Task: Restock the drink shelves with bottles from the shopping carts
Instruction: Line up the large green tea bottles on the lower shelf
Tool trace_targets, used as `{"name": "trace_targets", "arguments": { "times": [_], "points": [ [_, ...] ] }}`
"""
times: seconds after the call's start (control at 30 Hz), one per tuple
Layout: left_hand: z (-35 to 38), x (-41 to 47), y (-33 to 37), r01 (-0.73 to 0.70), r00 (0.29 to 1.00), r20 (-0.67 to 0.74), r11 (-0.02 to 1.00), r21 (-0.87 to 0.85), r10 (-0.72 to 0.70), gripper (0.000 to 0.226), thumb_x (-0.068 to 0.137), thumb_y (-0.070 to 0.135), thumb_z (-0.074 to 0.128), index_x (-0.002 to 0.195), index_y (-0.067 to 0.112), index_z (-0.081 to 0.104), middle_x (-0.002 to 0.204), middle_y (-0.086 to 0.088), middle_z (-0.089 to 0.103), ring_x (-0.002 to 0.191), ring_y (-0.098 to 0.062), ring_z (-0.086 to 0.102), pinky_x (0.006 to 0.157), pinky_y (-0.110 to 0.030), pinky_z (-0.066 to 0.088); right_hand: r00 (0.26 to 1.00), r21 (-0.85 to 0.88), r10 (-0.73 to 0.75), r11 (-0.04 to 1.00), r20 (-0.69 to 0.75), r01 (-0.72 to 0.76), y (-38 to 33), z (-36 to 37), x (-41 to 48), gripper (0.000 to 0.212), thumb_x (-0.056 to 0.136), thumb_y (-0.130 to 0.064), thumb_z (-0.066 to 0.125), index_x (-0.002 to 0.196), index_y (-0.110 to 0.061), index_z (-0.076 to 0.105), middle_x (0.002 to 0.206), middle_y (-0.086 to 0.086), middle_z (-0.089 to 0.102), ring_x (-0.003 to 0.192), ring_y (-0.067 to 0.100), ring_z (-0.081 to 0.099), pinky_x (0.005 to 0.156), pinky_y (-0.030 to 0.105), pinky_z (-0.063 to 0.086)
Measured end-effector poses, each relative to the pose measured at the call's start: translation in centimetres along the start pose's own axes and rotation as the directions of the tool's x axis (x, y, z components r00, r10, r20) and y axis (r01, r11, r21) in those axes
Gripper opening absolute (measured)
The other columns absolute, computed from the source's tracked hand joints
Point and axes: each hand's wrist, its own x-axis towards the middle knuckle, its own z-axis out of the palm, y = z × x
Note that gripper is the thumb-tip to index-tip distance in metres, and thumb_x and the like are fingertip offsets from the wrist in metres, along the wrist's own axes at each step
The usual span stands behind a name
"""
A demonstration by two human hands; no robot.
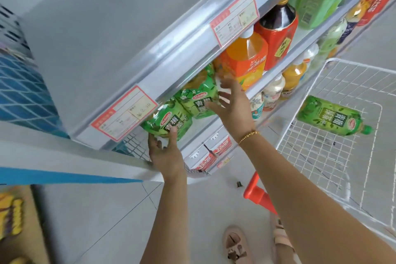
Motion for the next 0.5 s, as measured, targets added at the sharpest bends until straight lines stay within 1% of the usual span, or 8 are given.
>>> {"name": "trace_targets", "arguments": {
  "times": [0.07,0.13,0.2,0.27,0.37,0.43,0.5],
  "points": [
    [0.2,-1.0,-0.5,0.141,0.989,-0.045,0.989,-0.050,-0.144,0.051,0.089,0.034,0.061,0.130,0.005,0.052,0.130,-0.010,0.055,0.118,-0.021,0.053,0.094,-0.027,0.042,0.998,-0.031,0.059,0.998,-0.025,-0.060,1.2,1.1,-1.2,0.067,0.075,-0.029,0.077,0.131,-0.019,0.043,0.127,0.000,0.051,0.111,0.012,0.051,0.095,0.034,0.048],
    [0.4,-1.3,-0.9,0.174,0.983,-0.045,0.977,-0.121,-0.180,0.041,0.093,0.027,0.056,0.125,0.002,0.052,0.124,-0.014,0.059,0.114,-0.023,0.057,0.087,-0.027,0.047,0.996,0.020,0.077,0.997,-0.048,-0.076,1.7,2.2,-1.8,0.065,0.076,-0.032,0.075,0.131,-0.025,0.042,0.124,-0.004,0.049,0.109,0.011,0.050,0.095,0.035,0.047],
    [0.4,-1.0,-0.6,0.169,0.982,-0.054,0.967,-0.192,-0.182,0.035,0.092,0.023,0.056,0.124,0.009,0.050,0.119,-0.014,0.061,0.106,-0.019,0.060,0.085,-0.029,0.049,0.991,0.036,0.098,0.995,-0.087,-0.095,1.7,3.0,-1.6,0.062,0.077,-0.035,0.074,0.129,-0.026,0.041,0.121,-0.006,0.048,0.100,0.006,0.051,0.091,0.033,0.047],
    [0.2,-0.4,-0.4,0.131,0.988,-0.056,0.968,-0.213,-0.146,0.036,0.092,0.024,0.056,0.126,0.017,0.048,0.122,-0.012,0.059,0.109,-0.017,0.058,0.082,-0.029,0.050,0.989,0.047,0.109,0.993,-0.103,-0.105,1.5,3.5,-1.3,0.059,0.077,-0.036,0.074,0.126,-0.027,0.042,0.121,-0.006,0.049,0.090,0.000,0.052,0.084,0.028,0.047],
    [-0.3,0.0,-0.1,0.095,0.990,-0.074,0.963,-0.253,-0.117,0.046,0.090,0.031,0.058,0.133,0.024,0.043,0.130,-0.006,0.054,0.120,-0.017,0.053,0.085,-0.030,0.048,0.993,0.086,0.098,0.992,-0.072,-0.092,1.5,4.3,-1.6,0.053,0.078,-0.034,0.073,0.122,-0.026,0.046,0.117,-0.007,0.048,0.088,-0.002,0.050,0.080,0.025,0.043],
    [-0.4,0.2,-0.1,0.105,0.987,-0.090,0.951,-0.290,-0.137,0.053,0.086,0.037,0.060,0.134,0.030,0.039,0.135,-0.003,0.050,0.124,-0.017,0.048,0.089,-0.034,0.046,0.996,0.088,0.069,0.994,-0.055,-0.064,1.5,5.1,-2.0,0.046,0.081,-0.033,0.069,0.120,-0.023,0.048,0.114,-0.008,0.048,0.091,-0.002,0.049,0.081,0.023,0.041],
    [-0.3,0.2,0.0,0.110,0.984,-0.105,0.953,-0.283,-0.145,0.062,0.081,0.045,0.061,0.137,0.033,0.035,0.138,0.000,0.047,0.126,-0.017,0.047,0.095,-0.037,0.045,0.999,0.075,0.025,0.997,-0.039,-0.022,1.4,6.0,-2.5,0.042,0.084,-0.033,0.066,0.119,-0.020,0.049,0.114,-0.008,0.051,0.100,0.005,0.050,0.087,0.025,0.043]
  ]
}}
